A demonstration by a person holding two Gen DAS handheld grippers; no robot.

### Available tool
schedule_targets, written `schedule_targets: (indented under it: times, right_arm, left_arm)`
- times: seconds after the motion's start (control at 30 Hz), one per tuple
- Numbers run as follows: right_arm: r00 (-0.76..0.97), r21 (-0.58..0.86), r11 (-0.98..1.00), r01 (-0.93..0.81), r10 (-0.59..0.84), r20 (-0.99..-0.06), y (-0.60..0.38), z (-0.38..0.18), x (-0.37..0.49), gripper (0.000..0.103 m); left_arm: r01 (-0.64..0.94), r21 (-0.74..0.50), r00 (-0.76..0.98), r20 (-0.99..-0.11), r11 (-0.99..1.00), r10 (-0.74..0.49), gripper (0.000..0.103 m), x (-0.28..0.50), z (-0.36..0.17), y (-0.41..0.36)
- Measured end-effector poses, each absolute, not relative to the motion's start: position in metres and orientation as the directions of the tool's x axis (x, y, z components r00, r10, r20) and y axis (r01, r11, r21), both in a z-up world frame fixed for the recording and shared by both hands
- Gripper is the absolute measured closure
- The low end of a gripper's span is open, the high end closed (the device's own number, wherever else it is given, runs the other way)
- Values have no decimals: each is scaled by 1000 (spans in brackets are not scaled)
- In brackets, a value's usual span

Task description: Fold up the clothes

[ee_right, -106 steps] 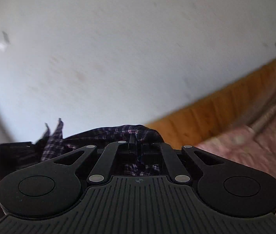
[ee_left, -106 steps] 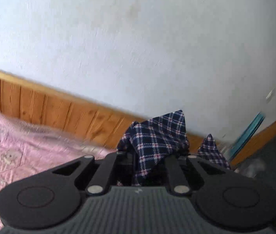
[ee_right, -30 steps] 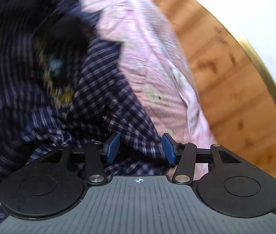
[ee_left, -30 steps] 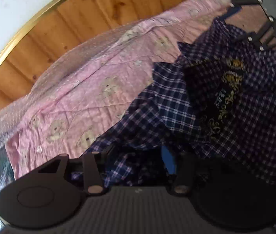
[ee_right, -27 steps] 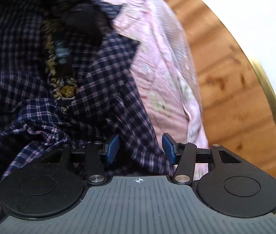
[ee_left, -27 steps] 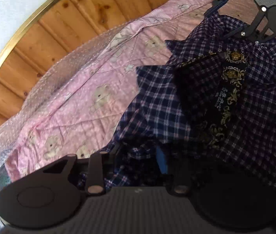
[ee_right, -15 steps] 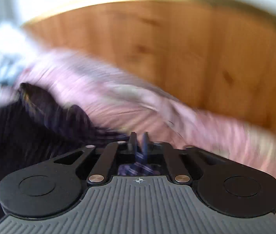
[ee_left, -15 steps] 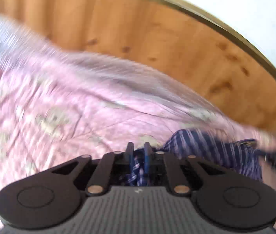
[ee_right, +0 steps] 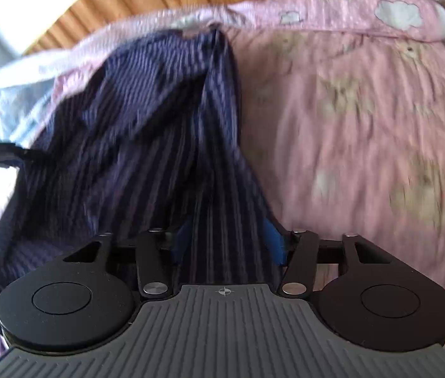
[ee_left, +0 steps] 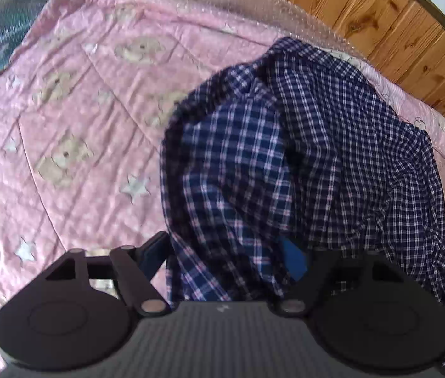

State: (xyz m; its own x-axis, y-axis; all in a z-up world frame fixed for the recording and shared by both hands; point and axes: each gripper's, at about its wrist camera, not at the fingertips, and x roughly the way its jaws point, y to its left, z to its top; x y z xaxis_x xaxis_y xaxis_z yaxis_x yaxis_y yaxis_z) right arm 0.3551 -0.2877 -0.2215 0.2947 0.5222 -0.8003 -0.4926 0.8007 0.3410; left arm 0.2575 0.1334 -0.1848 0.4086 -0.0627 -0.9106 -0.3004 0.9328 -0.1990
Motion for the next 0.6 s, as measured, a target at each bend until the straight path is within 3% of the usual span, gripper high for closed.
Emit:
schedule_targets:
  times: [0.03,0.13,0.27,0.33,0.37,0.43,0.47,0.5,0.53,0.57,0.6]
  right_arm:
    - [295,330,806,-491,510,-808,-291,-224,343,103]
    - [365,227,827,-515,451,-814,-295,-205,331,103]
    - [560,2,929,-369,225,-797,-346,-169,359,103]
    - [608,-82,958,-277,108,-787,-370,-164,375,103]
    - [594,-58,963,-265,115,-796,-373,-161,376,103]
    - [566,-4,970,-245,139,-813,-378,-156,375,94]
    - [549,64,964,-258,201,-812,-370,-153,361,84]
    - [531,132,954,-269,261,-806,-362,-151,346,56]
    - [513,199,939,-279,321,-796,-355,-148,331,42]
    - [493,261,922,-287,375,-785,-346,-147,316,34]
    - [472,301,908,-291,410,-781,-333,-151,300,34]
  left_arm:
    - [-308,-213,406,-911,927,-74,97,257,-188,136]
    - [-376,-243,440,-896,894,-59,97,251,-175,174]
    - [-493,-285,498,-867,822,-2,97,245,-152,259]
    - [-532,-305,465,-885,790,-27,85,244,-160,291]
    - [-540,-309,451,-892,783,-40,74,240,-161,298]
    - [-519,-282,448,-894,807,-24,70,220,-147,280]
    - [-508,-269,447,-894,818,-16,66,209,-140,271]
    - [-498,-255,446,-895,829,-8,56,199,-133,261]
    - [-481,-249,447,-894,841,-9,49,191,-128,249]
    - [-451,-259,454,-891,854,-30,35,186,-127,228]
    - [-420,-269,460,-887,867,-52,29,182,-125,208]
